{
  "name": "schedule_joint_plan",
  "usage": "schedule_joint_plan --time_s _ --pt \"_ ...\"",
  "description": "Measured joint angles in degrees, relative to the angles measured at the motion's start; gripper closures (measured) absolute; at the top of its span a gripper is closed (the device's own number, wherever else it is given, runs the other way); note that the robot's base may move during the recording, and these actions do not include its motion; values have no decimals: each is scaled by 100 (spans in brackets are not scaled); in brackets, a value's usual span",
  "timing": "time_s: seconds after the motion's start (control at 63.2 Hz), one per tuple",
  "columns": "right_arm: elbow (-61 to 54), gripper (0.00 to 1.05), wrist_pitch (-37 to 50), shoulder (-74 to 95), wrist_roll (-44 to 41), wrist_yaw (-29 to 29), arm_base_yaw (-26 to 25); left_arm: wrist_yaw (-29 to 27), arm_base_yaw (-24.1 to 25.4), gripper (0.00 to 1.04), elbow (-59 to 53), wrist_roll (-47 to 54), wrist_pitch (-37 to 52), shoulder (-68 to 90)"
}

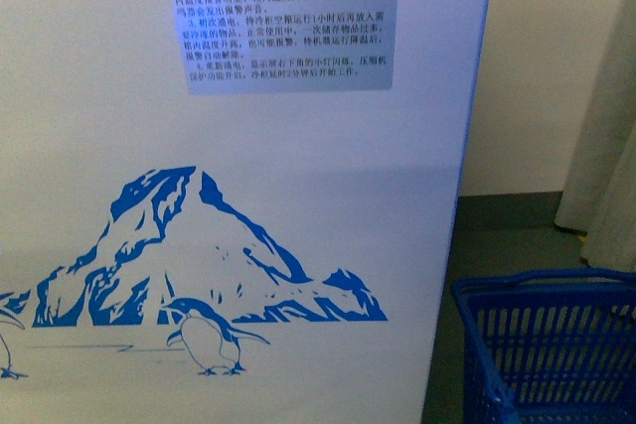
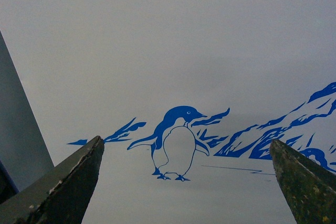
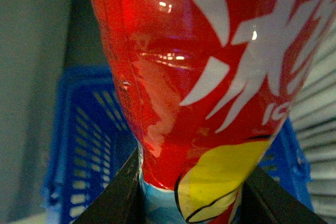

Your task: Put drink in fridge

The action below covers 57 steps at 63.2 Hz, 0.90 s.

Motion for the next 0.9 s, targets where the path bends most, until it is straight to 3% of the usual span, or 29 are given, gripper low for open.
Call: schedule_joint_plan --time_s 0.222,0.364,0.728,0.902 --pt "-74 69 -518 -1915 87 199 262 0 0 8 0 0 0 0" --pt "-232 69 -1054 -3418 140 717 555 -2 0 8 0 0 0 0" --pt "-498 69 -1847 -5125 170 1915 1318 0 0 8 0 0 0 0" --pt "-498 69 -2256 -5665 166 2173 1648 0 0 8 0 0 0 0"
